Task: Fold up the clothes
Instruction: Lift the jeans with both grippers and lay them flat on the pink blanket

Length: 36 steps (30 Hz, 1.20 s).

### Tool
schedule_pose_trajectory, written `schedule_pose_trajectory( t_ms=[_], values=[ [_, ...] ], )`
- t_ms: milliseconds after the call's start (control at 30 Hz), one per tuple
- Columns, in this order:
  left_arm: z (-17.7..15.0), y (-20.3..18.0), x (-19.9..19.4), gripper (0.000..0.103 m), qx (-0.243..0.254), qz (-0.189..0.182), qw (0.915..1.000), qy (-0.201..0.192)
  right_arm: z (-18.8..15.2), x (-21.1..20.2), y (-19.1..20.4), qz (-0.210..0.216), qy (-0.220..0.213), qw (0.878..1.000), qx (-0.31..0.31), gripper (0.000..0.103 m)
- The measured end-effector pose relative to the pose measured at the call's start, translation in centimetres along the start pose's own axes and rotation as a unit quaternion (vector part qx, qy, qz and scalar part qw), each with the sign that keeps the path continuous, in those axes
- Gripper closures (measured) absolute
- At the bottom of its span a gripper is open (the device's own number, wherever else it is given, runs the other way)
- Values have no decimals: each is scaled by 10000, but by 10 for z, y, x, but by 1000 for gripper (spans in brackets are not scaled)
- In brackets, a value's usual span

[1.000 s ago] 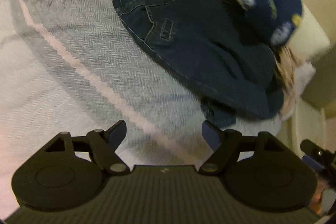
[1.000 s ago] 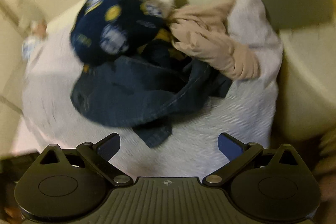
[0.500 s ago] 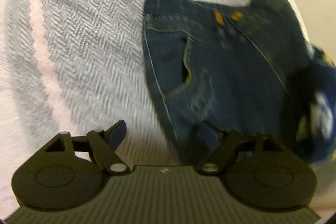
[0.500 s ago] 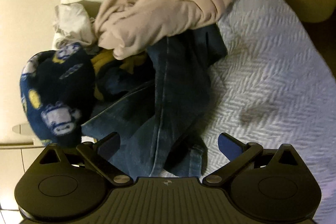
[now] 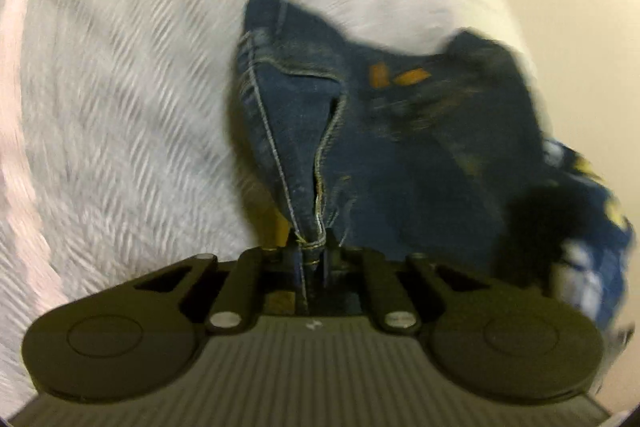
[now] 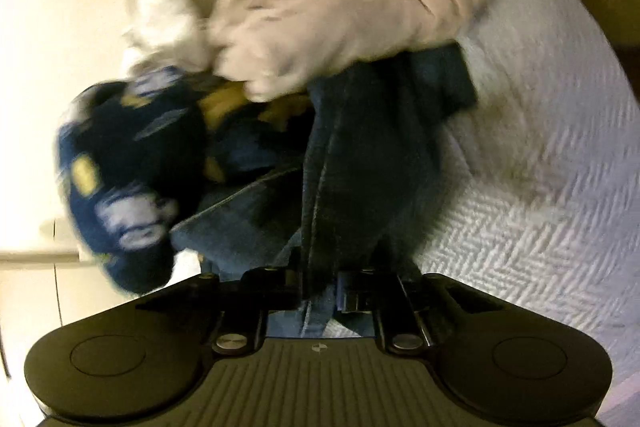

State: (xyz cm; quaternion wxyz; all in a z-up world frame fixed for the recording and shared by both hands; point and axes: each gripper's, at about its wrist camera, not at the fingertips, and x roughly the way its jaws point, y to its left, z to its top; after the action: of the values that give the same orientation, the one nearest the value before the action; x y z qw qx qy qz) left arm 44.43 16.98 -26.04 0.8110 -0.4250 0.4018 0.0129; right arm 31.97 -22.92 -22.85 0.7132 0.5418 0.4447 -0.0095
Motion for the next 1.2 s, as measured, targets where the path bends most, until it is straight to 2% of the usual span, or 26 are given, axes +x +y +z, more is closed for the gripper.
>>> schedule_pose_trajectory(
  t_ms=[100, 233, 400, 533, 633, 800, 867, 967, 1000, 1067, 1200],
  values=[
    [1, -26, -49, 97, 593, -178, 9973, -401, -12, -26, 28, 104, -150, 9967, -788, 92],
    [-1, -55, -122, 97, 1281, -345, 9869, -916, -33, -66, 63, 402, -390, 9884, -1409, 93],
    [-7, -85, -223, 97, 2022, -461, 9652, -1592, -68, -129, 124, 1138, -759, 9610, -2402, 94],
    [-2, -108, -309, 97, 2450, -387, 9434, -2201, -96, -181, 173, 1734, -1041, 9270, -3158, 94],
    [2, -113, -384, 97, 2461, -392, 9301, -2700, -125, -221, 224, 2452, -1170, 8897, -3669, 95],
    [-12, -85, -519, 97, 2178, -271, 9099, -3521, -186, -269, 286, 3462, -1052, 8311, -4223, 95],
    [-26, -70, -584, 97, 2009, -138, 8965, -3948, -216, -278, 309, 3809, -851, 8119, -4342, 95],
    [-55, -43, -687, 97, 1850, 314, 8669, -4618, -266, -279, 345, 4332, -268, 7869, -4386, 95],
    [-67, -36, -724, 96, 1816, 526, 8527, -4870, -285, -277, 357, 4531, -41, 7767, -4374, 95],
    [-93, -33, -798, 96, 1768, 1035, 8171, -5389, -325, -272, 383, 4913, 420, 7546, -4329, 95],
    [-154, -48, -917, 96, 1822, 1946, 7363, -6219, -413, -265, 434, 5637, 1468, 7120, -3921, 95]
  ],
)
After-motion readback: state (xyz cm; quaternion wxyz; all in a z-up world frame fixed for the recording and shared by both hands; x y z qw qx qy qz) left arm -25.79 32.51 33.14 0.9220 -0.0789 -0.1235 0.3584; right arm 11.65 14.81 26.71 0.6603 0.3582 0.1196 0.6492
